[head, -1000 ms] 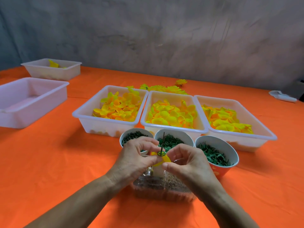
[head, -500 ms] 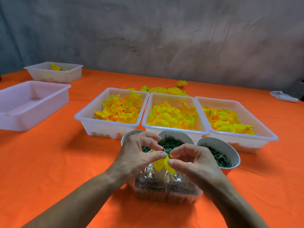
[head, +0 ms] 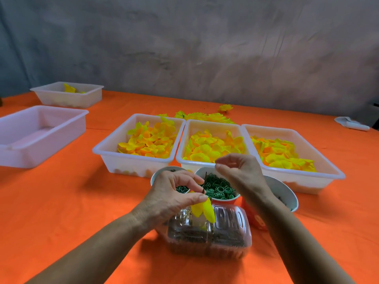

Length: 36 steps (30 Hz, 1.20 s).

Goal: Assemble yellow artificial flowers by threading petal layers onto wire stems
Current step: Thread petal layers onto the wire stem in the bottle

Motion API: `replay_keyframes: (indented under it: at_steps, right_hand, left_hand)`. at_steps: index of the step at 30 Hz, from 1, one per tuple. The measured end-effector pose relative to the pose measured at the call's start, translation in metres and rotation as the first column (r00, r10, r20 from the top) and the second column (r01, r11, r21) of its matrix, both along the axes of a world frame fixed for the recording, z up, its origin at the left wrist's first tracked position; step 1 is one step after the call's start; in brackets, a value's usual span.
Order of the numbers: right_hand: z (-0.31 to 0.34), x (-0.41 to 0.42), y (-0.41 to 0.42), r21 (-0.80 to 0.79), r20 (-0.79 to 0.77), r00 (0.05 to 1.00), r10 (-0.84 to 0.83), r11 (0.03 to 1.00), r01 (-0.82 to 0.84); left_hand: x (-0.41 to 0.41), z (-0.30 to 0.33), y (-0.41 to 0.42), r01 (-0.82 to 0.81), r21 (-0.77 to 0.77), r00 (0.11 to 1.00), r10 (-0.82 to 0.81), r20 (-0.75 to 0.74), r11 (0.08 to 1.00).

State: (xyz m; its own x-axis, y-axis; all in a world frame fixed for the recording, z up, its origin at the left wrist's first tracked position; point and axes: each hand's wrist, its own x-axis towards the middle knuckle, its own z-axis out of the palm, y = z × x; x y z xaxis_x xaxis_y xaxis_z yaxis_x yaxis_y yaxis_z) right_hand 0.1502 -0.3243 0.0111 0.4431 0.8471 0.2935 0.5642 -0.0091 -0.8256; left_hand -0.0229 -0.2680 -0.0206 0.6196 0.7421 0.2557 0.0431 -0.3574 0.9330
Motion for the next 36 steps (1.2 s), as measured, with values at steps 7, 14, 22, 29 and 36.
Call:
replay_keyframes:
  at_steps: [7, 14, 22, 29, 36]
  right_hand:
    - [-0.004, 0.022, 0.083, -0.241, 0.243, 0.969, 0.052, 0.970, 0.009]
    - [-0.015, 0.025, 0.135, -0.668, 0.429, 0.877, 0.215, 0.729, 0.148]
    - [-0.030, 0.032, 0.138, -0.413, 0.516, 0.843, -0.152, 0.818, 0.400]
    - [-0.022, 0.054, 0.117, -0.349, 0.481, 0.860, -0.170, 0.863, 0.365]
    - [-0.019, 0.072, 0.105, -0.172, 0.196, 0.909, -0.368, 0.900, 0.401]
  left_hand:
    - [-0.002, 0.004, 0.000, 0.018, -0.001, 1.000, -0.018, 0.003, 1.000]
    - [-0.003, 0.002, 0.002, 0.020, 0.026, 1.000, -0.020, -0.014, 0.999]
    - [-0.003, -0.002, 0.003, 0.032, 0.019, 0.999, -0.032, 0.019, 0.999]
    - [-0.003, -0.001, 0.003, 0.042, -0.005, 0.999, -0.042, 0.032, 0.999]
    - [-0.003, -0.002, 0.003, 0.055, -0.036, 0.998, -0.053, 0.039, 0.998]
